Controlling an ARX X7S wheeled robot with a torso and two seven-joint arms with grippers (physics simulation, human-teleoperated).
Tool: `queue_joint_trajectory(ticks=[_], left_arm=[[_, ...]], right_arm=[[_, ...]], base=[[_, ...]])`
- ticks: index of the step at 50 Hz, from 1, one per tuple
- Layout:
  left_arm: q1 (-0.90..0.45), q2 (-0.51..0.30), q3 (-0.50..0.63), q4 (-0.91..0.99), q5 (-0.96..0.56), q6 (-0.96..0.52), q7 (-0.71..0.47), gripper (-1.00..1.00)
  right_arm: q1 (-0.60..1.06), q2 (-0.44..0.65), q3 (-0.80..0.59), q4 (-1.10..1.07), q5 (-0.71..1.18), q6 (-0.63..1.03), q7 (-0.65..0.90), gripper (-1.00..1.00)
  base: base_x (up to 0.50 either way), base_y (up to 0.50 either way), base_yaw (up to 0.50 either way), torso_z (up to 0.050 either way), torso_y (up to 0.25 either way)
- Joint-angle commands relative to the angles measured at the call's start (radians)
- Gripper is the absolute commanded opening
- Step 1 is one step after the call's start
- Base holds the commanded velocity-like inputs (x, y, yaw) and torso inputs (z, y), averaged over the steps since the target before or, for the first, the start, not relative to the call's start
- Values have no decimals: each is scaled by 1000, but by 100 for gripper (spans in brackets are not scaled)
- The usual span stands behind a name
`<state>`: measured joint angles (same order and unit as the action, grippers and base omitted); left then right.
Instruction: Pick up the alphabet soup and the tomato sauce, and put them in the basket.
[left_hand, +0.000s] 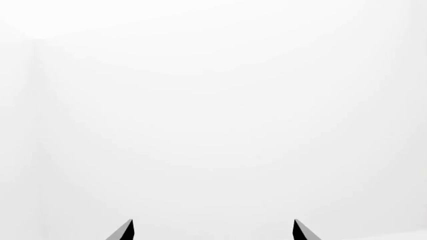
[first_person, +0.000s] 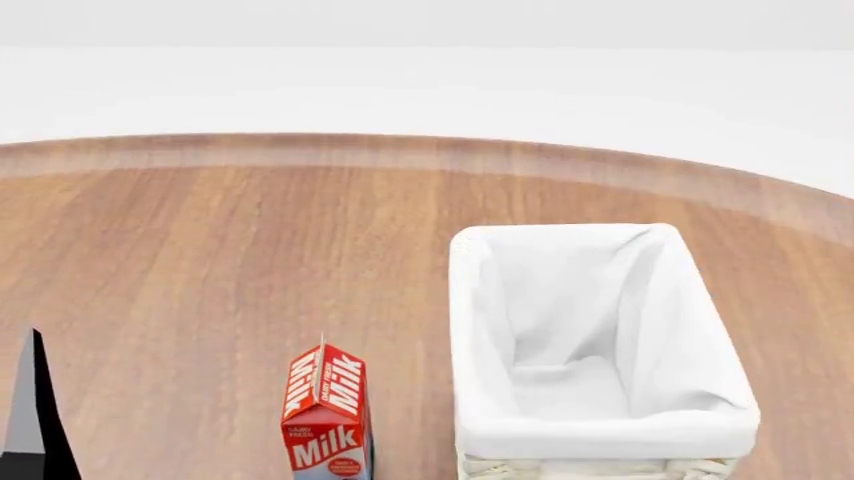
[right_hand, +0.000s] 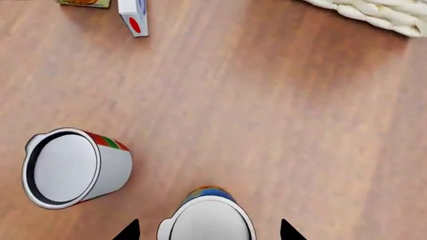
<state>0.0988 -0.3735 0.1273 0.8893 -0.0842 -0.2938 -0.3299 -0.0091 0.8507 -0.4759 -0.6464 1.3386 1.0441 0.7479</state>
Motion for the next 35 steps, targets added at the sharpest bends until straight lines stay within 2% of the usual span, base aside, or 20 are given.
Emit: queue_joint_trajectory(ticks=[1, 35], left_arm=[[0, -4, 2, 1, -3, 0, -4, 100], [-1, -15, 12, 9, -3, -3, -18, 100]], right_arm=[[-19, -8, -16, 21, -59, -32, -46, 100], [-53, -40, -62, 153, -189, -121, -172, 100]], base=[[0, 0, 0, 0, 0], [0, 0, 0, 0, 0]])
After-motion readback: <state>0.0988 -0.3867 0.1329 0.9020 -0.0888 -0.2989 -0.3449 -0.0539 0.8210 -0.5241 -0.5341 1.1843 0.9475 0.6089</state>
